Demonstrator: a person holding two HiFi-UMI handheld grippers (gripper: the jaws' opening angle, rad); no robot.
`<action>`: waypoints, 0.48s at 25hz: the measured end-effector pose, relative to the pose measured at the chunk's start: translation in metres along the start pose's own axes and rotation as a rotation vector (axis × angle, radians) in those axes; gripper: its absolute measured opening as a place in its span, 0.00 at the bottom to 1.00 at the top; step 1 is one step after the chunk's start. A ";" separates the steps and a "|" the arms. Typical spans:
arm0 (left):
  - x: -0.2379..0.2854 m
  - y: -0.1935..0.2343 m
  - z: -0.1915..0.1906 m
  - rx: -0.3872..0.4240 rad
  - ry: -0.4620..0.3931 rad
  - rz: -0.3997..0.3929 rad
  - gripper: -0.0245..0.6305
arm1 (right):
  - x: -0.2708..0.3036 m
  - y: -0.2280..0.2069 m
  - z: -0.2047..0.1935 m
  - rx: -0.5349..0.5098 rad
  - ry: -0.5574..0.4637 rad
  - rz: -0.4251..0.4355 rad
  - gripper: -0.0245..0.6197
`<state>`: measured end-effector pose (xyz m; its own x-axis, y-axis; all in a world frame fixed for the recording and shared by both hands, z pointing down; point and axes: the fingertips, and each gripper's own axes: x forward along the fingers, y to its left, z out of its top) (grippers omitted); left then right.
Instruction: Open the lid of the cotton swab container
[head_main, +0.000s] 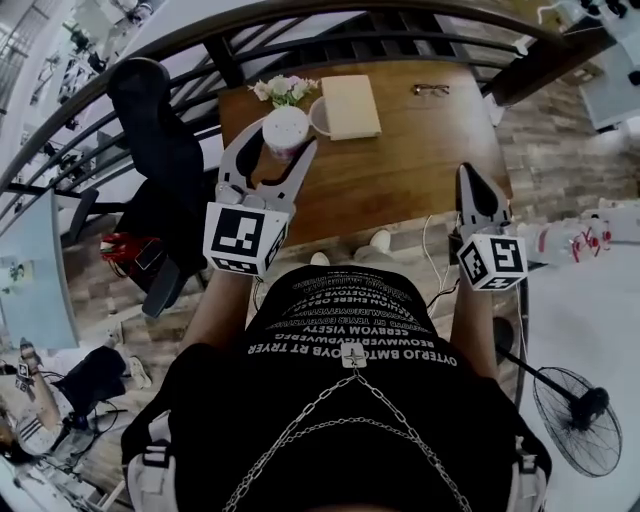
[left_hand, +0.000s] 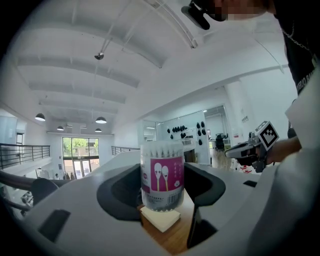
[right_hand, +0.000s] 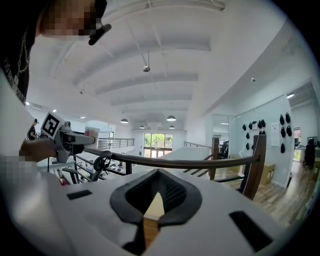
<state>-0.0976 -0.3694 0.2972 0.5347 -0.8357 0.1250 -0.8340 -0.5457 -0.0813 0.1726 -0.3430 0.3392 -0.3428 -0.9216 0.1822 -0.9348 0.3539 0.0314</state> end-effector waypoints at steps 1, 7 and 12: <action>0.001 -0.003 0.001 0.003 -0.001 -0.008 0.45 | -0.002 0.000 0.001 0.000 0.001 -0.001 0.06; 0.014 -0.018 -0.005 -0.004 0.013 -0.044 0.45 | 0.000 -0.001 0.001 0.000 0.015 0.004 0.06; 0.029 -0.030 -0.017 -0.005 0.021 -0.058 0.45 | 0.005 -0.012 -0.012 -0.005 0.029 0.012 0.06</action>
<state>-0.0599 -0.3761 0.3197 0.5790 -0.8015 0.1498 -0.8026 -0.5926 -0.0685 0.1827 -0.3498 0.3512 -0.3508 -0.9124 0.2110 -0.9302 0.3656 0.0345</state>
